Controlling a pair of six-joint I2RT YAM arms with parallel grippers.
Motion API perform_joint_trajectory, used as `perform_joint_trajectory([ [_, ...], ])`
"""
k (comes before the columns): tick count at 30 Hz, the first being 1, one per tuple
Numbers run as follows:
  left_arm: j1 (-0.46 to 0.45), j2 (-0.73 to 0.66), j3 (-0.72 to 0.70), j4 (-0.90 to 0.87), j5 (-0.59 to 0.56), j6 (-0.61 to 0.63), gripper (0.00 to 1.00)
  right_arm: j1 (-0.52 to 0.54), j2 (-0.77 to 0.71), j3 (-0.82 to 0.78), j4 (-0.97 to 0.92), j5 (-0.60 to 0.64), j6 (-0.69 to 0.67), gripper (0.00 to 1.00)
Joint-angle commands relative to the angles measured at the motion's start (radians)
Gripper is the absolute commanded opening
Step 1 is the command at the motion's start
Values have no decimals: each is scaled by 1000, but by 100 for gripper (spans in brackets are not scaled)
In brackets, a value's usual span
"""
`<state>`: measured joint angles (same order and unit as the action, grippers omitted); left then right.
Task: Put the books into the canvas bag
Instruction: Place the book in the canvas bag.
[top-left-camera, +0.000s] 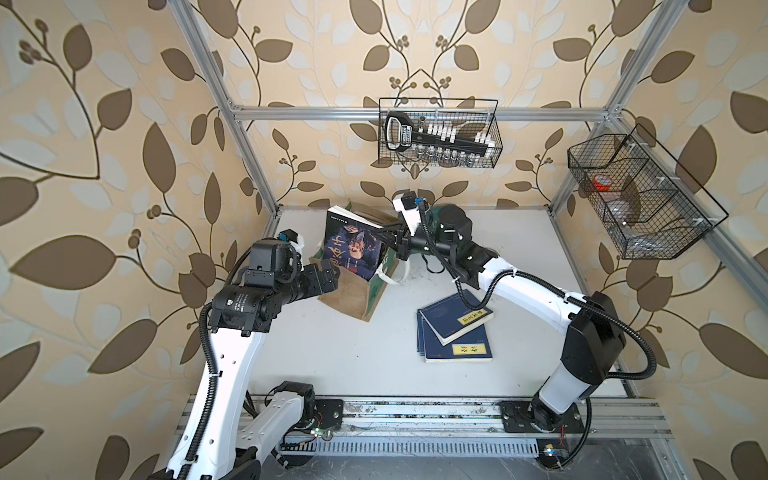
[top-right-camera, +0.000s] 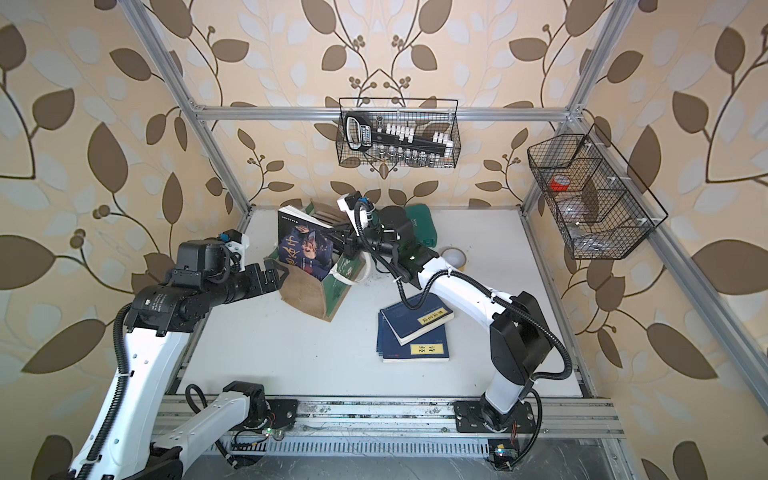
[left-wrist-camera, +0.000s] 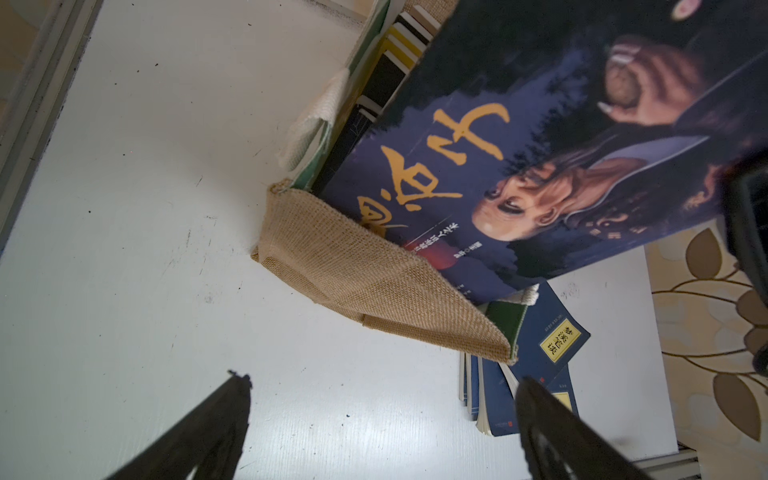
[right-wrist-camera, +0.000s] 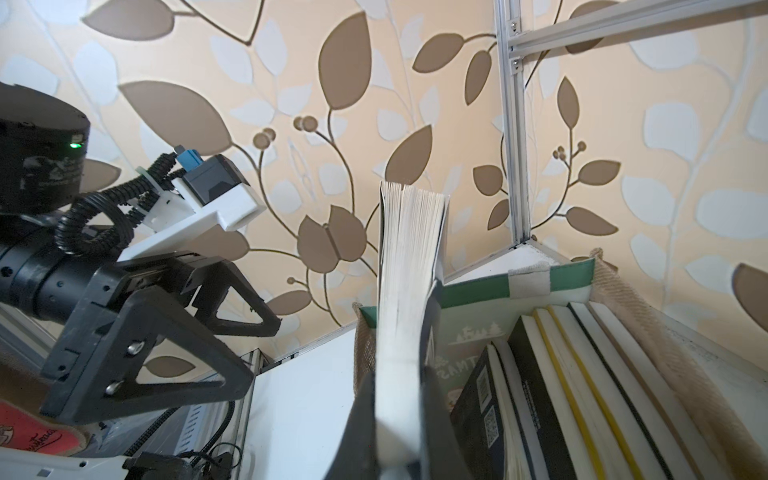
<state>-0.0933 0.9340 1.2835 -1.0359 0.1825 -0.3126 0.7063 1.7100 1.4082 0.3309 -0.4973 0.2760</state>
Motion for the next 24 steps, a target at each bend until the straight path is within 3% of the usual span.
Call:
perform_joint_trajectory([
  [1, -14, -6, 12, 12, 4, 25, 99, 9, 0, 1, 55, -12, 31, 11],
  [8, -15, -3, -2, 23, 35, 28, 99, 7, -43, -49, 54, 20, 14, 21],
  [15, -14, -9, -4, 26, 62, 30, 99, -1, -87, -90, 48, 47, 5, 38],
  [19, -24, -8, -21, 58, 189, 47, 99, -10, -135, -121, 13, 81, 13, 56],
  [24, -66, -12, -64, 121, 374, 42, 99, -136, -245, -267, -51, 113, 106, 79],
])
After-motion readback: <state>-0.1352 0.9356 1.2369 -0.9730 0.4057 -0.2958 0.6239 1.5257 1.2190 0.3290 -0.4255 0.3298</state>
